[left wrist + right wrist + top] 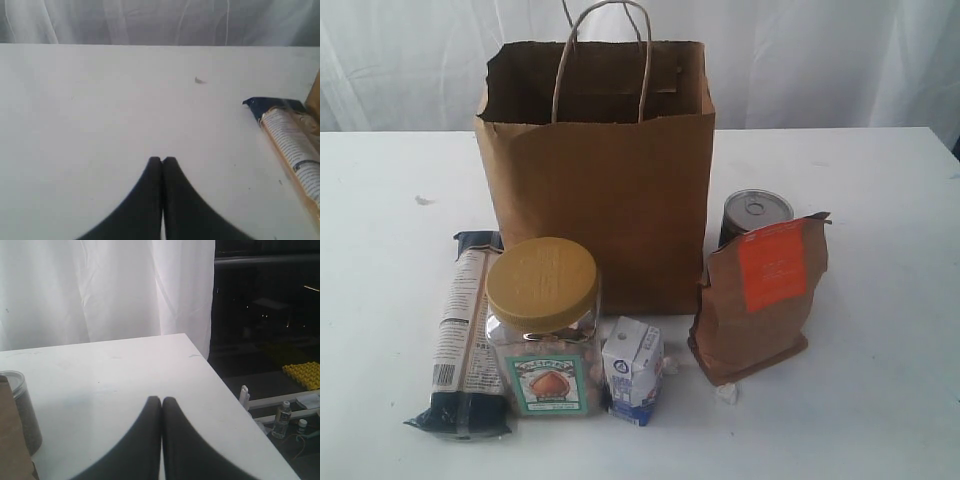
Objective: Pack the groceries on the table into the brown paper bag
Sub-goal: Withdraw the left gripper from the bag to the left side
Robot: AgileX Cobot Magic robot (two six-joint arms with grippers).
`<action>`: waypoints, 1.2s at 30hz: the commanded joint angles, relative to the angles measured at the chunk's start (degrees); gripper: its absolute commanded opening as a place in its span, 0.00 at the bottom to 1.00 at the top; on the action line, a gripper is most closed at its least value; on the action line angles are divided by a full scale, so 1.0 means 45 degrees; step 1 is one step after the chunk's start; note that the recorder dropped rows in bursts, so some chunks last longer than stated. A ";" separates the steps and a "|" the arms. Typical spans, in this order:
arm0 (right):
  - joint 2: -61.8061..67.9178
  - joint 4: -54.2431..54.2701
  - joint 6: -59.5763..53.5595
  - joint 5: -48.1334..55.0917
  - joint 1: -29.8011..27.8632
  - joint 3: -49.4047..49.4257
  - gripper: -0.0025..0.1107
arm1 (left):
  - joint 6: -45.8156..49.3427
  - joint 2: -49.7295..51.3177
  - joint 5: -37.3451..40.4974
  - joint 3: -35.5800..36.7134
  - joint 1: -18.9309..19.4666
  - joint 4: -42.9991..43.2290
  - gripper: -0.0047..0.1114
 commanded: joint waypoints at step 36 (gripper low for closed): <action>0.0050 0.4288 0.4726 -0.3814 0.0012 -0.0015 0.02 | -0.0697 -0.0055 0.0844 0.0050 0.0013 -0.0411 0.04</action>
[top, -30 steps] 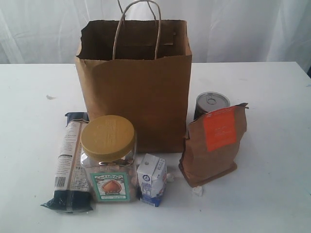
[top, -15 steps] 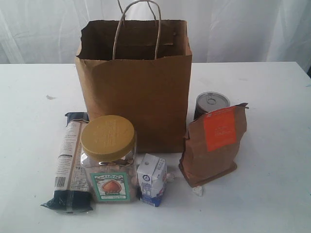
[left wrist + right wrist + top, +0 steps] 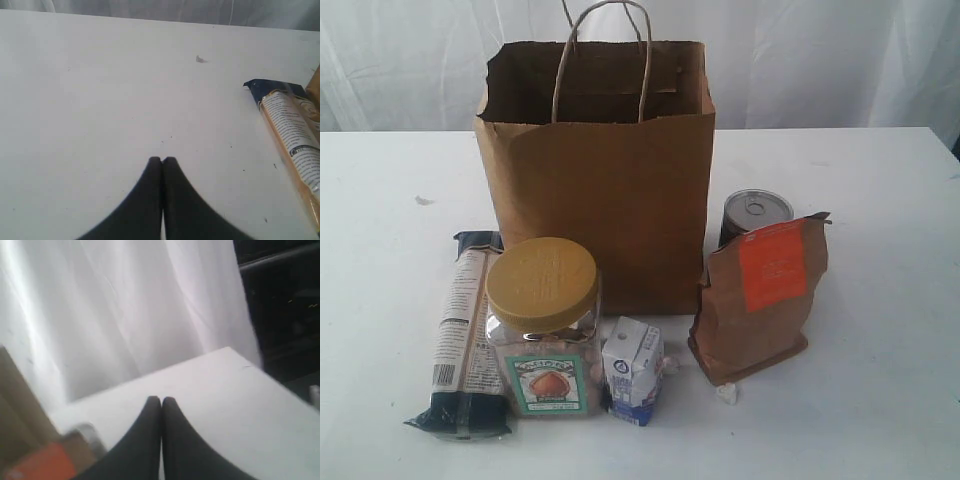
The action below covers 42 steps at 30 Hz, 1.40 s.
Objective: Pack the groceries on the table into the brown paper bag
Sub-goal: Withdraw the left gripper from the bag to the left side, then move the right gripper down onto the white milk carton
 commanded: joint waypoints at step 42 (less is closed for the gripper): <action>1.0362 0.5244 -1.4958 0.9127 0.2817 -0.5094 0.02 | -0.0068 -0.0055 0.0045 0.0050 0.0013 -0.0116 0.04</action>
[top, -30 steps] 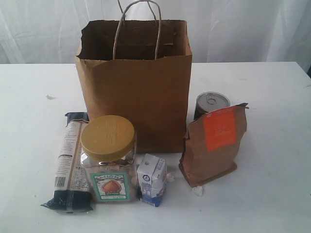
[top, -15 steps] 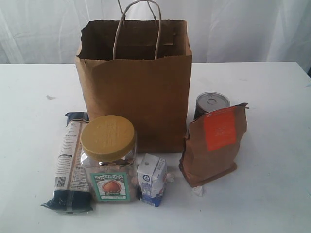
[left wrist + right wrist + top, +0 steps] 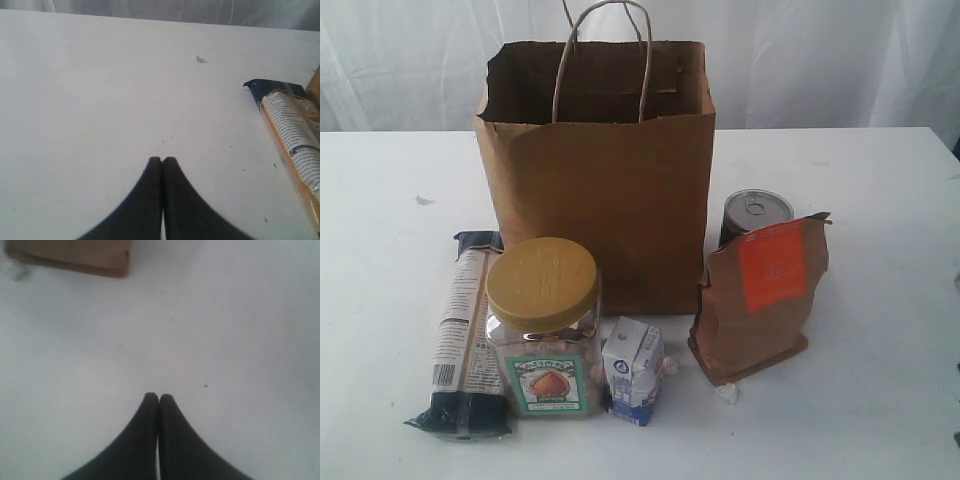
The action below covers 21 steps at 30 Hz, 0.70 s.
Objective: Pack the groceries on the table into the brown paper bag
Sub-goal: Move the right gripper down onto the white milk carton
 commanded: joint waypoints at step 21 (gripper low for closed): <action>0.6787 0.0974 -0.0537 0.4764 0.6871 -0.4239 0.02 | -0.0039 -0.0055 0.0045 0.0050 0.0013 -0.0116 0.04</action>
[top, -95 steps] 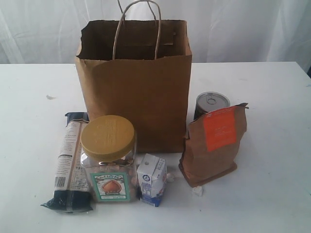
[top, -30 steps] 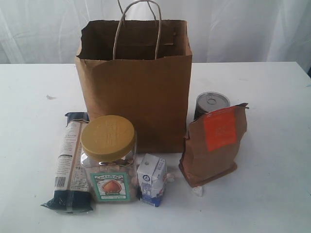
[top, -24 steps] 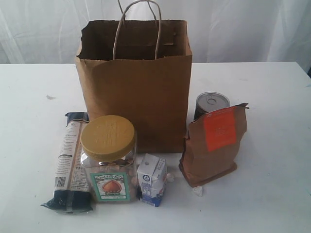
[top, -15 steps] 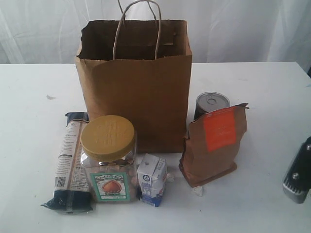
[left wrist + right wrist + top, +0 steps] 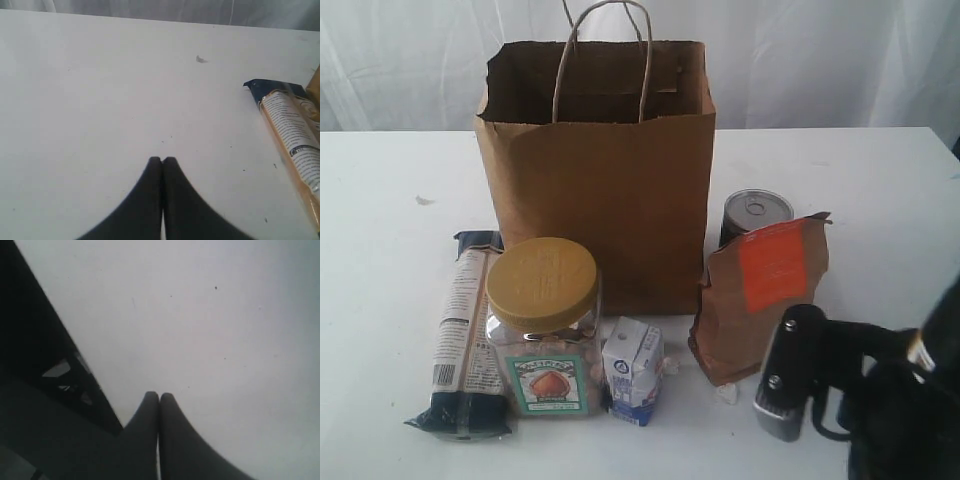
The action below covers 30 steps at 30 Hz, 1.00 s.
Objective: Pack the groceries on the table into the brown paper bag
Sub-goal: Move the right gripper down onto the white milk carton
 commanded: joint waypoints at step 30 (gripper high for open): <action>0.4107 0.2477 -0.3234 -0.7844 0.1118 -0.3185 0.62 | -0.0039 -0.0055 0.0045 0.0050 0.0013 -0.0116 0.04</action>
